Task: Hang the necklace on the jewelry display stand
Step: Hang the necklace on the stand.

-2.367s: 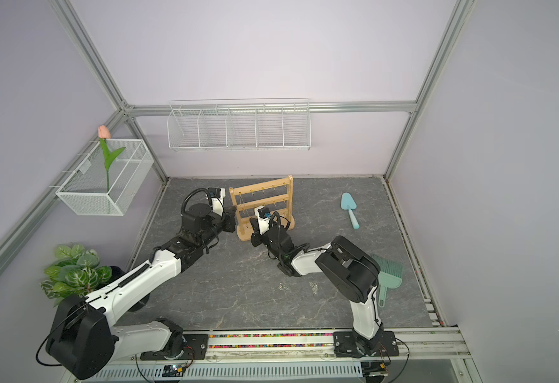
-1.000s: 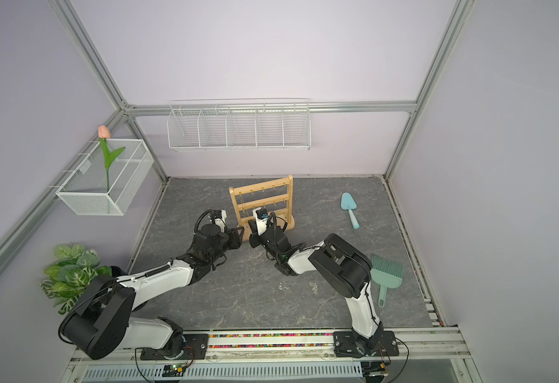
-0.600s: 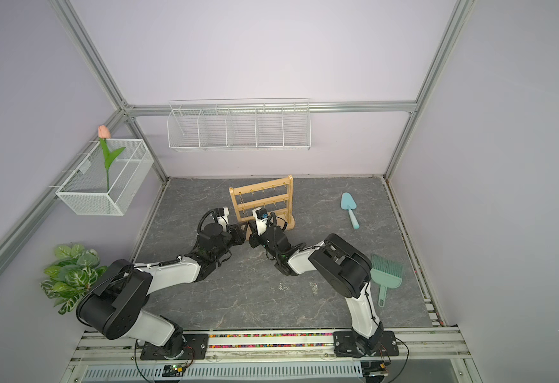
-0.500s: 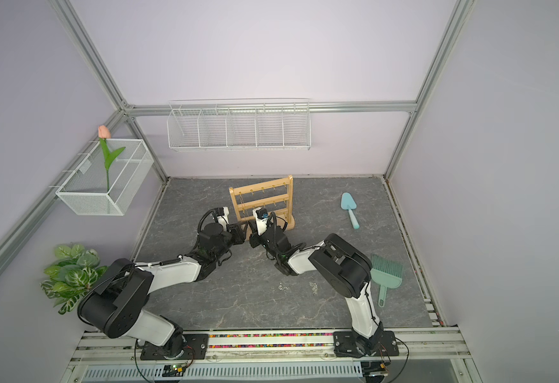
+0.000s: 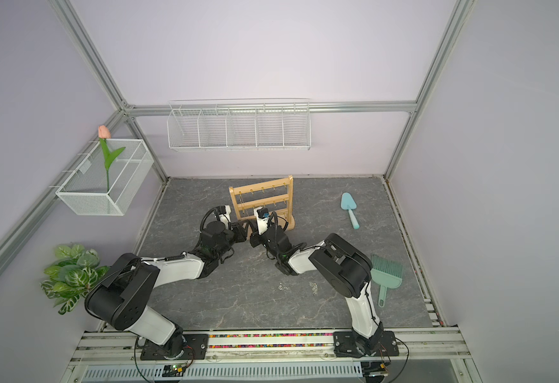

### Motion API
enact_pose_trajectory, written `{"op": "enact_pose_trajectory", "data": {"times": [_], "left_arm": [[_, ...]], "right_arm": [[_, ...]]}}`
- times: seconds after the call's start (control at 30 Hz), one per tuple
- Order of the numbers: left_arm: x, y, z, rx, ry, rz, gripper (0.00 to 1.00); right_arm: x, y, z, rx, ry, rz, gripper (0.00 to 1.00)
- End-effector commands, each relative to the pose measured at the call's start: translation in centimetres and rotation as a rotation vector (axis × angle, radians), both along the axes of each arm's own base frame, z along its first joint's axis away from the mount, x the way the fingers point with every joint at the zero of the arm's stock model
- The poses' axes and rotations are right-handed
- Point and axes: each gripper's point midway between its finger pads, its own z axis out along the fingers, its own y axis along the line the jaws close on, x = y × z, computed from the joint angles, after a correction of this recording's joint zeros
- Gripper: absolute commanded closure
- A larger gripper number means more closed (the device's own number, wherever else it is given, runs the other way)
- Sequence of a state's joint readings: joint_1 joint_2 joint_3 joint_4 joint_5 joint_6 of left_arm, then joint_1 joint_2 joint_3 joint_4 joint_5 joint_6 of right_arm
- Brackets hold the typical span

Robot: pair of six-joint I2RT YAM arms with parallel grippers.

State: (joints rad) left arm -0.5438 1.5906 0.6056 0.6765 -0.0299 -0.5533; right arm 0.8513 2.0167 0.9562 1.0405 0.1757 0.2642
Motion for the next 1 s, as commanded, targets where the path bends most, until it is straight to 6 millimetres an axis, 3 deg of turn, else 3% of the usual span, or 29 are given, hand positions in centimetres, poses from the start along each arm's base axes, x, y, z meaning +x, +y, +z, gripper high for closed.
{"op": "enact_pose_trajectory", "data": {"times": [0.0,0.4,0.57,0.7,0.97], "left_arm": [[0.6,-1.2,1.5,-0.060,-0.034,-0.027,0.70],[-0.2,-1.0,2.1,-0.062,-0.043,-0.036,0.96],[-1.0,-0.4,2.8,-0.044,-0.053,-0.035,1.00],[-1.5,-1.2,3.3,-0.045,-0.046,-0.095,1.00],[-2.3,-1.2,2.7,-0.037,-0.011,-0.113,1.00]], "right_arm": [[0.0,-0.1,0.5,0.045,-0.010,0.007,0.93],[0.0,-0.2,0.5,0.044,-0.007,0.000,0.93],[0.0,-0.4,0.6,0.040,-0.009,-0.006,0.93],[0.0,-0.5,0.6,0.035,-0.011,-0.007,0.93],[-0.2,-1.0,0.7,0.030,-0.015,-0.015,0.93]]}}
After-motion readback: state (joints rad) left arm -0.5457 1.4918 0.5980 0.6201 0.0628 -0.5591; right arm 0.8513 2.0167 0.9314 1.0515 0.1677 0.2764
